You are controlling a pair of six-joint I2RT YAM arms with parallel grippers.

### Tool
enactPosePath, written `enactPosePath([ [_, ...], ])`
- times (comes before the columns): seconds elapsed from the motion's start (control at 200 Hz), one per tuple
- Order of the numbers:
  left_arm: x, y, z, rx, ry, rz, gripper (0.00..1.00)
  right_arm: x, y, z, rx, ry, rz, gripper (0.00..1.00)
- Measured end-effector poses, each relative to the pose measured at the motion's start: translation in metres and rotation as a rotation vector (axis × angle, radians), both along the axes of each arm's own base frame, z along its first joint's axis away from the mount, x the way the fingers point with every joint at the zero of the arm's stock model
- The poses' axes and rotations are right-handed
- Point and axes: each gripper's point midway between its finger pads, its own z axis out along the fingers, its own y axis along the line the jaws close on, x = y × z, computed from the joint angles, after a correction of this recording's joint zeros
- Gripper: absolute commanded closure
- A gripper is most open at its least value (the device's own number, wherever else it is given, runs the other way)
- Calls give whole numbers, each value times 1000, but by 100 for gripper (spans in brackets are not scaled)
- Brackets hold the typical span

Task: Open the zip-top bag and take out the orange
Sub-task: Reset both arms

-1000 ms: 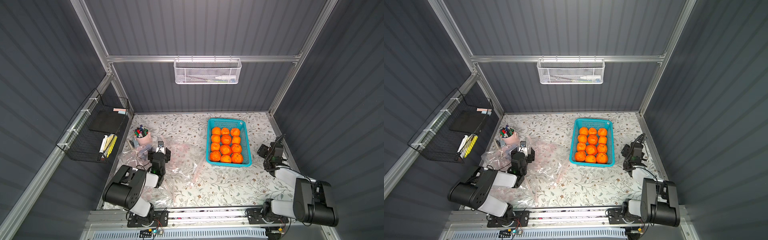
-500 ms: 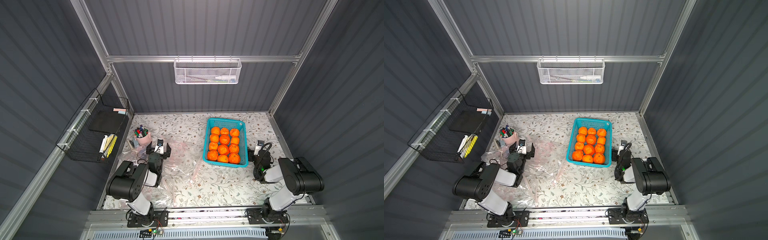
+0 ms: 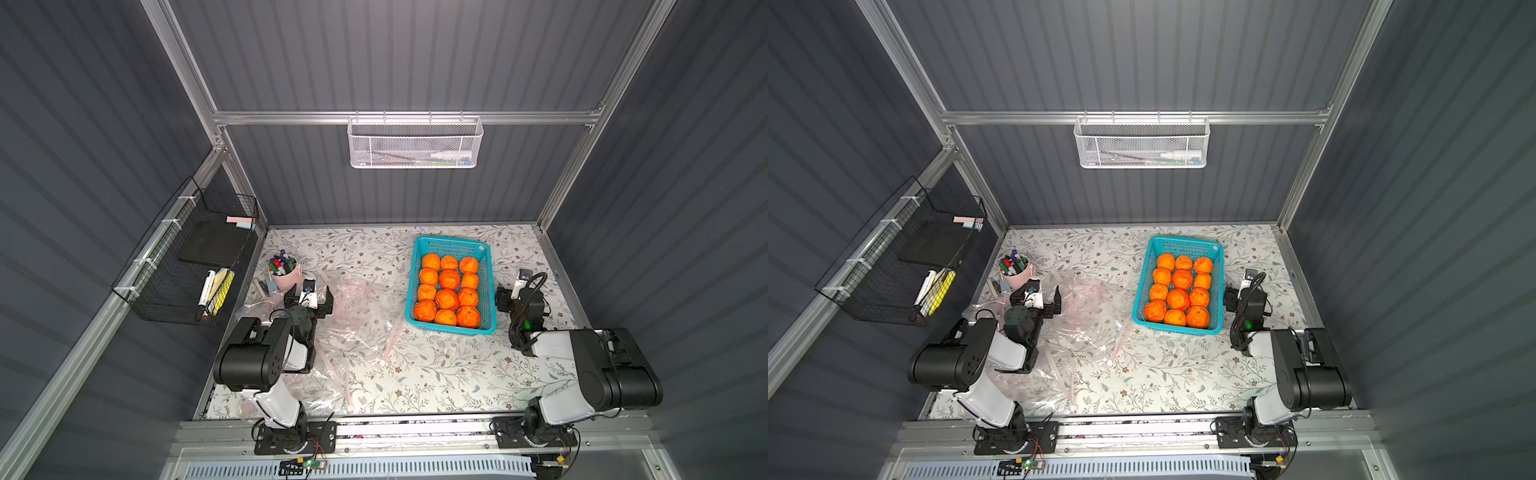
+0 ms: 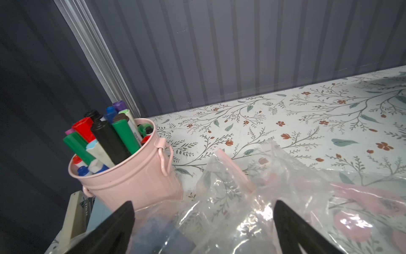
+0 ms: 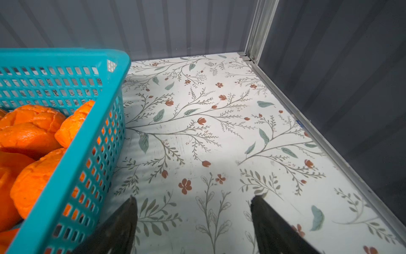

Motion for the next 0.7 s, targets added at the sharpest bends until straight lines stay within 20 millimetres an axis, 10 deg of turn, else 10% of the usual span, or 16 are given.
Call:
enactPosePath([
  [0.13, 8, 5, 3, -37, 0, 17, 1, 1, -3, 0, 2, 11, -20, 1],
  [0.7, 11, 16, -1, -85, 18, 67, 1, 0, -5, -3, 3, 27, -30, 1],
])
